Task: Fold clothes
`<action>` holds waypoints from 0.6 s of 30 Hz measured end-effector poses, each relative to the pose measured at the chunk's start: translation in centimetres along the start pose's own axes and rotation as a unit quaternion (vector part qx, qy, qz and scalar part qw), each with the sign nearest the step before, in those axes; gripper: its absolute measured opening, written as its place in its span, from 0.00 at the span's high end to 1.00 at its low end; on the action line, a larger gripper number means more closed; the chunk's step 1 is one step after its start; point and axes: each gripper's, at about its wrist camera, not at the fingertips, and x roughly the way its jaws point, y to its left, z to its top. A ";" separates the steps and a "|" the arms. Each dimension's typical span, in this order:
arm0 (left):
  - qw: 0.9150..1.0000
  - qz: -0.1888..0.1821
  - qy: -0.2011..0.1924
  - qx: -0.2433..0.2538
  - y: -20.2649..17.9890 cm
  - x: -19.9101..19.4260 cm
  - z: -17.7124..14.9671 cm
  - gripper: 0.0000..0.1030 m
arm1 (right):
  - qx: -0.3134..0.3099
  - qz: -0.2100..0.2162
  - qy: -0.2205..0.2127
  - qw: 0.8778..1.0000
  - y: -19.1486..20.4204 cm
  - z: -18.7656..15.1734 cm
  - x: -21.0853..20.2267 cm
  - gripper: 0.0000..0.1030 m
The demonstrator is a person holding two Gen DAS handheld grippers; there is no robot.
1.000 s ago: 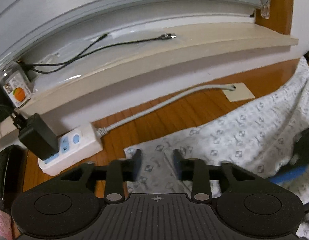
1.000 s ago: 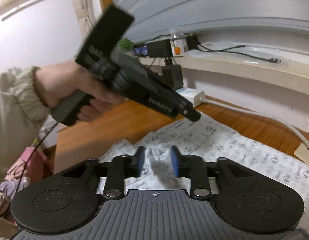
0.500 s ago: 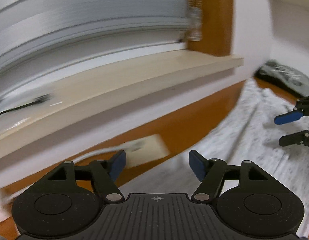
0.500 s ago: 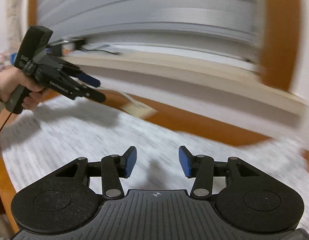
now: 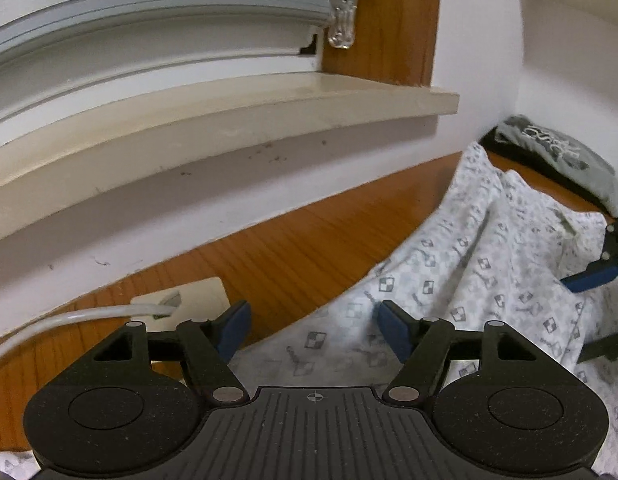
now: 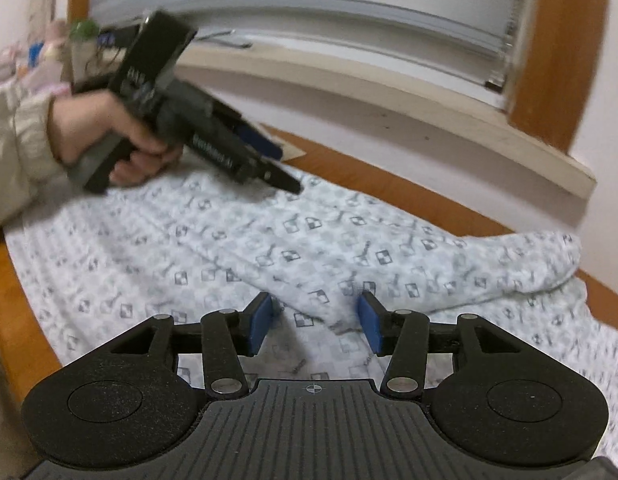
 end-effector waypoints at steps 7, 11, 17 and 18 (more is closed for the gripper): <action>0.998 0.061 0.019 0.008 0.8 0.4 1.5 0.29 | 0.031 -0.007 -0.047 0.998 -0.6 -0.5 -3.1 0.96; 0.998 0.056 0.007 0.011 1.1 0.2 1.8 0.29 | 0.047 0.005 -0.039 0.998 0.1 -2.6 -4.5 0.95; 0.998 0.036 -0.022 0.042 -0.4 -0.5 1.5 0.26 | 0.079 0.000 -0.046 0.996 -0.4 -3.5 -5.0 0.62; 0.998 0.037 -0.021 0.049 -0.4 -0.4 1.1 0.25 | 0.092 -0.001 -0.057 0.994 -1.1 -3.5 -5.5 0.57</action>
